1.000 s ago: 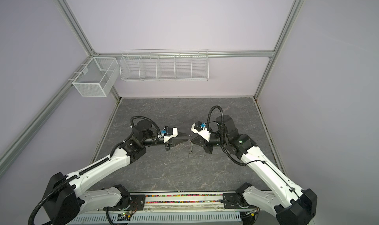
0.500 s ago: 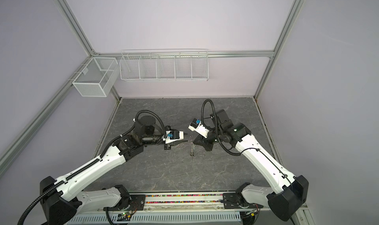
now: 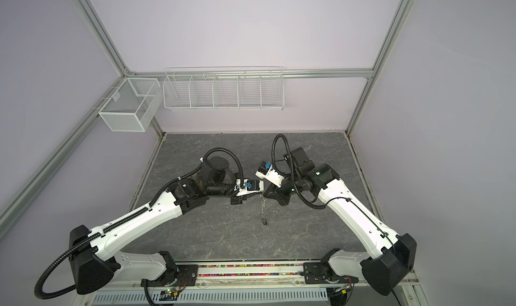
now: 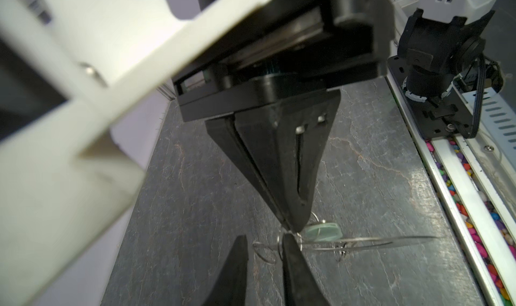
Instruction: Put the keys on the keyring
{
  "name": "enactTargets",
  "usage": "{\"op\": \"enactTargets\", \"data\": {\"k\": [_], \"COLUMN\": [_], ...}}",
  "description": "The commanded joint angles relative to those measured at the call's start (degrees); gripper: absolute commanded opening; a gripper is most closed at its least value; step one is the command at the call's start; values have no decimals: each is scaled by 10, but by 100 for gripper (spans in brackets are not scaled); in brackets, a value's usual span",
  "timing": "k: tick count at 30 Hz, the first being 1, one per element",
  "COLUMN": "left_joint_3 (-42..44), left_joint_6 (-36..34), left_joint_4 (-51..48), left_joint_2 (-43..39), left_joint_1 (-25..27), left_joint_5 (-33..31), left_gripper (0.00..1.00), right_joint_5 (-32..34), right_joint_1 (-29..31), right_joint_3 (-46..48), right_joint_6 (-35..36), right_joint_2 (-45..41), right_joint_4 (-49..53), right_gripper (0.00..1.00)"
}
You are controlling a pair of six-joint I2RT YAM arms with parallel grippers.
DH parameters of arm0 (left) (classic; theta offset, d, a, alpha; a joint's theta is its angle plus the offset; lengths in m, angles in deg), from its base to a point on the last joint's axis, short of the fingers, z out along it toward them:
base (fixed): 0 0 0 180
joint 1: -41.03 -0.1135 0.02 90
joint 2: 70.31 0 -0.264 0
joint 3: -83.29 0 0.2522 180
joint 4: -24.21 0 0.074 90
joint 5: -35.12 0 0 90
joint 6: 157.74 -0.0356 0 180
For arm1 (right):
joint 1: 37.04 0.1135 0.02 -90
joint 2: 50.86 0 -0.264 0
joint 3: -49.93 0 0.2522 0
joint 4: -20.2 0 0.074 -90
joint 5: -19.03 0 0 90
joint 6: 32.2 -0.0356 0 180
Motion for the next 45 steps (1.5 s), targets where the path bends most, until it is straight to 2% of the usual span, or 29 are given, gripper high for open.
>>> {"op": "enactTargets", "data": {"k": [1, 3, 21, 26, 31, 36, 38, 39, 45], "left_joint_3": [-26, -31, -60, -63, -60, -54, -49, -48, -52], "left_joint_6": [-13, -17, -31, -31, -29, -26, -23, -21, -17], "left_joint_4": [-36, -45, -82, -81, -85, -82, -73, -69, -64], "left_joint_2": [10, 14, 44, 48, 50, 46, 43, 43, 47], "left_joint_1": [3, 4, 5, 6, 6, 6, 6, 6, 6], "left_joint_5": [-9, -10, 8, 15, 34, 42, 39, 38, 40], "left_gripper": [17, 15, 11, 0, 0, 0, 9, 10, 9], "right_joint_5": [-6, -1, 11, 14, 43, 41, 37, 35, 29], "right_joint_1": [5, 5, 6, 8, 6, 3, 2, 3, 3], "right_joint_3": [-15, -17, -22, -21, -5, 8, 8, 7, 6], "right_joint_6": [20, 22, 33, 32, 28, 43, 45, 46, 48], "right_joint_2": [3, 1, -3, -6, -25, -42, -40, -39, -39], "right_joint_4": [9, 8, -1, -9, -39, -60, -57, -55, -51], "right_gripper": [7, 7, 7, 7, 7, 7, 7, 7, 7]}}
